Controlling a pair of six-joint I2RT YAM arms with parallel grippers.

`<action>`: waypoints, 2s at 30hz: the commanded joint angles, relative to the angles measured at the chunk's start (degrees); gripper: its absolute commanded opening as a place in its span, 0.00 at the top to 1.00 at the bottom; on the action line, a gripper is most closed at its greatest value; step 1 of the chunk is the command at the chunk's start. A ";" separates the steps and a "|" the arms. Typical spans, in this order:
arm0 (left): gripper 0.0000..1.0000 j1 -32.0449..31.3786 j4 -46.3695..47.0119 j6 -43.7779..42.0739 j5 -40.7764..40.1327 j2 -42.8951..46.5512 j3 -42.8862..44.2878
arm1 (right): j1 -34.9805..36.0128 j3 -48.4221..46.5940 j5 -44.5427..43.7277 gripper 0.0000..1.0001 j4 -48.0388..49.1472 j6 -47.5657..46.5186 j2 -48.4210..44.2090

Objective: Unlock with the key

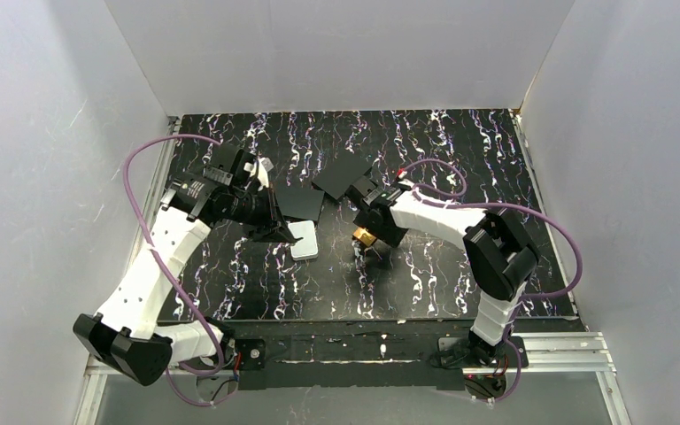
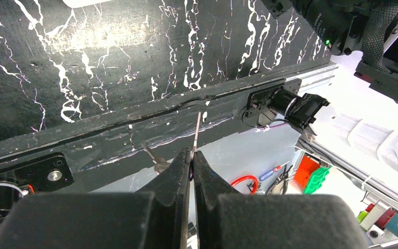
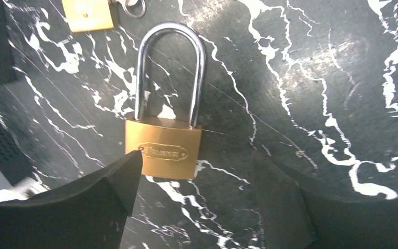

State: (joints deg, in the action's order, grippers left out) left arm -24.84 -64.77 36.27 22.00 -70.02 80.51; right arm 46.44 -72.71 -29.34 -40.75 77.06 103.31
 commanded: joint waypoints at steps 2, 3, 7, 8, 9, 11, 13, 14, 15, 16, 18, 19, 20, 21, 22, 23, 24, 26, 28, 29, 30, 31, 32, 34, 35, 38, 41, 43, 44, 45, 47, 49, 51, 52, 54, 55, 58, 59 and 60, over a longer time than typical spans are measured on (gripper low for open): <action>1.00 0.41 0.00 1.51 -0.81 2.16 1.12 | -1.68 -2.71 2.81 0.07 -5.28 -7.73 -2.76; 1.00 0.41 0.57 1.82 -0.75 2.45 0.76 | -1.92 -3.00 3.61 0.05 -5.14 -7.49 -3.13; 1.00 0.49 1.72 2.56 -0.50 3.13 -0.22 | -2.78 -5.97 5.28 0.02 -5.22 -9.11 -2.32; 1.00 0.49 1.87 2.73 -0.47 3.32 -0.26 | -3.10 -6.85 5.93 0.02 -5.63 -9.41 -1.67; 1.00 0.49 2.00 2.77 -0.39 3.43 -0.35 | -3.44 -7.43 6.81 0.02 -5.92 -9.31 -0.96; 1.00 0.45 2.04 2.70 -0.45 3.67 -0.49 | -4.10 -7.88 9.48 0.03 -6.26 -8.30 0.46; 1.00 0.49 2.09 2.54 -0.49 3.86 -0.56 | -4.26 -8.74 10.95 0.03 -6.21 -7.74 2.04; 1.00 0.49 2.09 2.39 -0.47 3.93 -0.61 | -4.29 -9.53 11.23 0.03 -6.63 -7.42 2.92; 1.00 0.49 2.03 2.22 -0.39 4.02 -0.62 | -4.25 -10.35 11.65 0.03 -7.08 -7.15 3.87; 1.00 0.48 1.90 2.08 -0.38 4.09 -0.68 | -4.25 -11.38 11.79 0.03 -7.76 -7.07 4.86; 1.00 0.49 1.62 1.65 -0.36 4.33 -0.79 | -4.25 -13.88 11.46 0.04 -9.81 -7.14 7.45; 1.00 0.49 1.46 1.42 -0.38 4.32 -0.91 | -4.25 -15.12 11.34 0.04 -11.11 -7.12 8.49; 1.00 0.49 1.27 1.17 -0.40 4.35 -0.95 | -4.25 -16.14 11.31 0.05 -12.18 -7.10 9.58; 1.00 0.49 1.02 0.82 -0.36 4.21 -1.00 | -4.17 -16.90 11.49 0.05 -12.97 -7.01 10.42; 1.00 0.49 0.91 0.55 -0.30 4.07 -0.98 | -4.08 -17.22 11.65 0.05 -13.47 -7.01 11.13; 1.00 0.49 0.69 0.25 -0.25 3.97 -0.97 | -3.93 -17.12 11.71 0.06 -13.65 -6.78 11.54; 1.00 0.47 0.62 0.12 -0.21 3.93 -1.05 | -3.77 -16.66 11.60 0.06 -13.75 -6.48 11.64; 1.00 0.56 0.50 -0.14 -0.29 4.15 -1.53 | -3.54 -14.21 11.66 0.06 -12.01 -6.11 11.52; 1.00 0.56 0.52 -0.23 -0.21 4.24 -1.95 | -3.47 -14.31 11.52 0.06 -12.16 -6.68 12.25; 1.00 0.58 0.50 -0.30 -0.13 4.26 -2.19 | -3.47 -14.46 11.43 0.06 -12.45 -6.70 12.57; 1.00 0.58 0.51 -0.44 -0.04 4.34 -2.26 | -3.48 -14.43 11.50 0.06 -12.21 -6.74 12.76; 1.00 0.58 0.51 -0.43 -0.03 4.43 -2.45 | -3.46 -14.13 11.78 0.06 -11.76 -6.74 12.81; 1.00 0.58 0.46 -0.41 -0.09 4.50 -2.56 | -3.46 -13.93 11.90 0.07 -11.39 -6.58 12.80; 1.00 0.58 0.47 -0.41 -0.19 4.68 -2.71 | -3.31 -13.82 12.15 0.07 -10.69 -6.44 13.00; 1.00 0.52 0.52 -0.42 -0.28 4.78 -2.81 | -3.28 -13.98 12.20 0.07 -10.79 -6.40 13.24; 1.00 0.58 0.58 -0.34 -0.29 4.86 -2.97 | -3.31 -14.96 12.10 0.07 -11.73 -6.12 14.11; 1.00 0.65 0.65 -0.29 -0.20 4.92 -2.98 | -3.30 -15.36 12.91 0.09 -11.38 -5.79 14.82; 1.00 0.67 0.70 -0.32 -0.33 4.99 -2.97 | -3.28 -15.53 13.41 0.11 -11.40 -5.46 15.41; 1.00 0.67 0.70 -0.27 -0.37 5.09 -2.94 | -3.28 -15.53 13.49 0.12 -11.48 -5.21 15.62; 1.00 0.67 0.68 -0.16 -0.38 5.17 -2.98 | -3.28 -15.49 13.44 0.14 -11.59 -5.03 15.80; 1.00 0.70 0.70 -0.09 -0.38 5.36 -3.01 | -3.28 -15.51 13.20 0.16 -11.67 -5.07 16.02; 1.00 0.76 0.69 -0.06 -0.46 5.56 -3.17 | -3.28 -15.62 12.98 0.17 -11.85 -5.24 16.25; 1.00 0.80 0.70 0.03 -0.47 5.69 -3.31 | -3.28 -16.04 12.32 0.17 -12.11 -6.10 16.49; 1.00 0.84 0.65 0.03 -0.47 5.73 -3.37 | -3.28 -16.37 11.97 0.17 -12.39 -6.77 16.75; 1.00 0.85 0.62 0.06 -0.40 5.76 -3.35 | -3.29 -17.24 11.25 0.16 -13.16 -7.89 17.24; 1.00 0.85 0.61 0.03 -0.39 5.62 -3.30 | -3.28 -17.51 11.14 0.16 -13.23 -8.17 17.37; 1.00 0.92 0.57 0.14 -0.38 5.36 -2.93 | -3.28 -17.76 11.05 0.16 -12.95 -9.14 17.55; 1.00 0.93 0.60 0.24 -0.33 5.25 -2.81 | -3.28 -17.92 11.10 0.16 -12.93 -9.53 17.62; 1.00 0.93 0.61 0.28 -0.33 5.12 -2.69 | -3.35 -17.92 11.09 0.17 -12.83 -9.82 17.77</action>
State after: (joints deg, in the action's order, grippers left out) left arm -24.36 -63.31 36.88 21.80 -65.78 77.62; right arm 42.85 -89.38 -16.23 -52.01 68.90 118.65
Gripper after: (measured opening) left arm 0.018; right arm 0.839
